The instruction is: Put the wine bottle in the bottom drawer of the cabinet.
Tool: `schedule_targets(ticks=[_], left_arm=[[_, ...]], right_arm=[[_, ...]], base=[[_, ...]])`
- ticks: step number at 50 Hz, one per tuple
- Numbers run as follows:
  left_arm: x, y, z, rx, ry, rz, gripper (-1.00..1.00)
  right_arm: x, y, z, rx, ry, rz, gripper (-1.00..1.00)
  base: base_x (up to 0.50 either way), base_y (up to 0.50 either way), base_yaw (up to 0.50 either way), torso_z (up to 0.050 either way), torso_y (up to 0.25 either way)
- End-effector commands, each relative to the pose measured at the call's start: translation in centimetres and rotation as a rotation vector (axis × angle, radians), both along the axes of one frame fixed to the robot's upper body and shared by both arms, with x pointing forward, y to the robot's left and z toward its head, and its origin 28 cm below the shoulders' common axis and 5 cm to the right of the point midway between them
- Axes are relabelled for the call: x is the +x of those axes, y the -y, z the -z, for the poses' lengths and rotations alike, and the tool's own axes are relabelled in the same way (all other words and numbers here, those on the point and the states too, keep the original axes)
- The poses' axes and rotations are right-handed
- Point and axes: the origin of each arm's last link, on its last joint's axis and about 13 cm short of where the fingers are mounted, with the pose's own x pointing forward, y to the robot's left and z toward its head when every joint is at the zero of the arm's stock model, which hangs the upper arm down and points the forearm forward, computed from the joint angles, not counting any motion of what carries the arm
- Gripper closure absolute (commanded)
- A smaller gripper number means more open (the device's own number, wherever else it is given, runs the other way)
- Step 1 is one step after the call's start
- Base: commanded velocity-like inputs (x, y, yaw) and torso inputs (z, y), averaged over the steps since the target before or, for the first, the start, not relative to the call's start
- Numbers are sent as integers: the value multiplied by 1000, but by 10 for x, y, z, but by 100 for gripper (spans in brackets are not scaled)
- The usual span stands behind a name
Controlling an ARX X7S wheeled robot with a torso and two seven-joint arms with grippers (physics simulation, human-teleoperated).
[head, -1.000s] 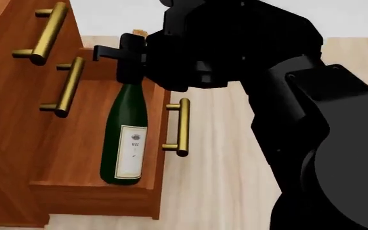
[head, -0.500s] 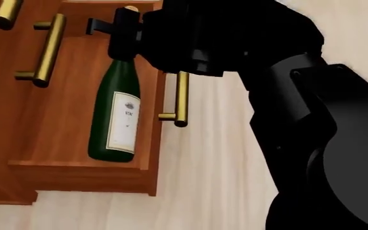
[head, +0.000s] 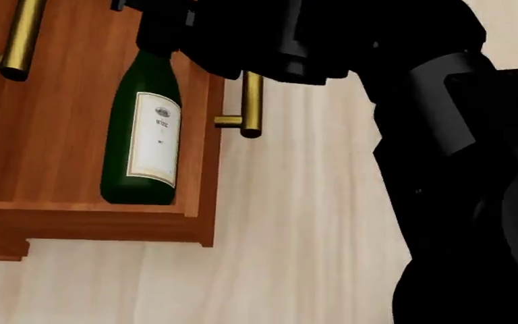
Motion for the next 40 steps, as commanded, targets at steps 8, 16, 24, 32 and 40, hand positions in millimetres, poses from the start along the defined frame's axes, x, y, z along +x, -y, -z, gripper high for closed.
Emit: schedule_targets(ticks=[8,16,24,32,40], left_arm=[[0,0,0,-15,3,10,-100],[0,0,0,-14,7,9,-100],[-1,0,0,-10,6,6,-100],[0,0,0,-6,3,3,-100],[1,0,1,-7,4,7,-100]], right_arm=[[-2,-8,70,-388,-183,3,100],[-2,-8,70,-388,-183,3,100],[-2,-8,70,-388,-183,3,-100],[-2,-8,70,-388,-183,3,-100],[3,0,26,-681,86,191,-100]], base=[[1,6,9,0,-21],[0,6,6,0,-8],[0,6,7,0,-11],[0,6,7,0,-10],[0,6,6,0,-11]])
